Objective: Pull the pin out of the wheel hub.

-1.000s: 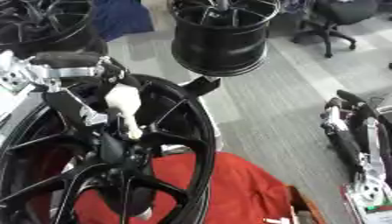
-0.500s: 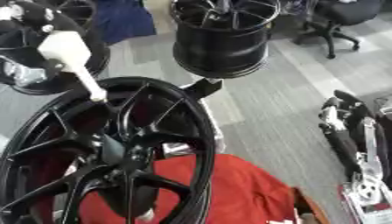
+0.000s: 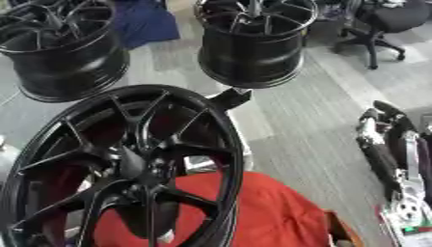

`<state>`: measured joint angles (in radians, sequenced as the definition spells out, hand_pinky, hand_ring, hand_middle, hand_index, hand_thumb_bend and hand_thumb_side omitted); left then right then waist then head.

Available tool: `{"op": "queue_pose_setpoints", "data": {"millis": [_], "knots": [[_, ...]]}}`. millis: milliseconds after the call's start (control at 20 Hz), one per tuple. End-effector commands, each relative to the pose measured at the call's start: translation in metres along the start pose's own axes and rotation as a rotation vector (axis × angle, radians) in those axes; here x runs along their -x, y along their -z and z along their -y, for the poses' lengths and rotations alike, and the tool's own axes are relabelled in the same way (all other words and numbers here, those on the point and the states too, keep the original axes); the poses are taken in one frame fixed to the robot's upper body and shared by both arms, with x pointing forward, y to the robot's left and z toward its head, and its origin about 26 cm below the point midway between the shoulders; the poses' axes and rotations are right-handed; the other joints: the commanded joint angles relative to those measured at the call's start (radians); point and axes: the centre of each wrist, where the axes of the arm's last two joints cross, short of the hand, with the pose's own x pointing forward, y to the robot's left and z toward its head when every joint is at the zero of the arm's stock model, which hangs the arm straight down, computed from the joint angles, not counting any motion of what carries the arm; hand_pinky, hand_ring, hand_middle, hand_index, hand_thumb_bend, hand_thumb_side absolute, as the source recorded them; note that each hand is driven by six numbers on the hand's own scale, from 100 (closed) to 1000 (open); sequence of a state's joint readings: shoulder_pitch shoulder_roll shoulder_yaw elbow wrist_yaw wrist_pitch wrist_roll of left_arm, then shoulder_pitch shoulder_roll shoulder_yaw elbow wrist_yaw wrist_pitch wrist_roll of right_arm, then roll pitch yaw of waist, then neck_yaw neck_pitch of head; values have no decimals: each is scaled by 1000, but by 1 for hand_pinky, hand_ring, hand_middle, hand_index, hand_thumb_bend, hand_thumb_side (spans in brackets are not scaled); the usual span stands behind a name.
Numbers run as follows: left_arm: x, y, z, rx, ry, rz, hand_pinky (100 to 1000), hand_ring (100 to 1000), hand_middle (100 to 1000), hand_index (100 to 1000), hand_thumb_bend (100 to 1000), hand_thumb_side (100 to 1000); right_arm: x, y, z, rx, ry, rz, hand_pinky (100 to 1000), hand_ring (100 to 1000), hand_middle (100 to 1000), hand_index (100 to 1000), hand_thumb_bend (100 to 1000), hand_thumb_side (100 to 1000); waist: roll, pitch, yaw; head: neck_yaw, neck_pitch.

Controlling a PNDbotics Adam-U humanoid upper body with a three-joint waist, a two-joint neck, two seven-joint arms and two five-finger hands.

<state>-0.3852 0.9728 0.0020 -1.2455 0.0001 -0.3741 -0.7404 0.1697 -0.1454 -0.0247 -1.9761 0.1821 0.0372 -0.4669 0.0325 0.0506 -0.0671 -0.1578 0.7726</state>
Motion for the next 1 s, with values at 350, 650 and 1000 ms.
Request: {"op": "queue_pose_setpoints", "data": {"millis": [350,650,1000], "knots": [[56,-39,44,106,89,-296,786,835,895,943,100,808,-6,3,4,31,-5,20,517,586,600,804,100,497,-7,-8,7,-5,-3],[61,-43,59,-135,107,-374,761,842,934,956,100,874,-6,2,4,34,-6,18,518,586,600,804,100,497,-8,-9,13,-4,-3],[27,-11,83,-512,-145,-58,603,660,754,861,100,616,-6,2,4,41,0,16,518,588,599,803,100,499,-17,-5,18,0,-3]]}}
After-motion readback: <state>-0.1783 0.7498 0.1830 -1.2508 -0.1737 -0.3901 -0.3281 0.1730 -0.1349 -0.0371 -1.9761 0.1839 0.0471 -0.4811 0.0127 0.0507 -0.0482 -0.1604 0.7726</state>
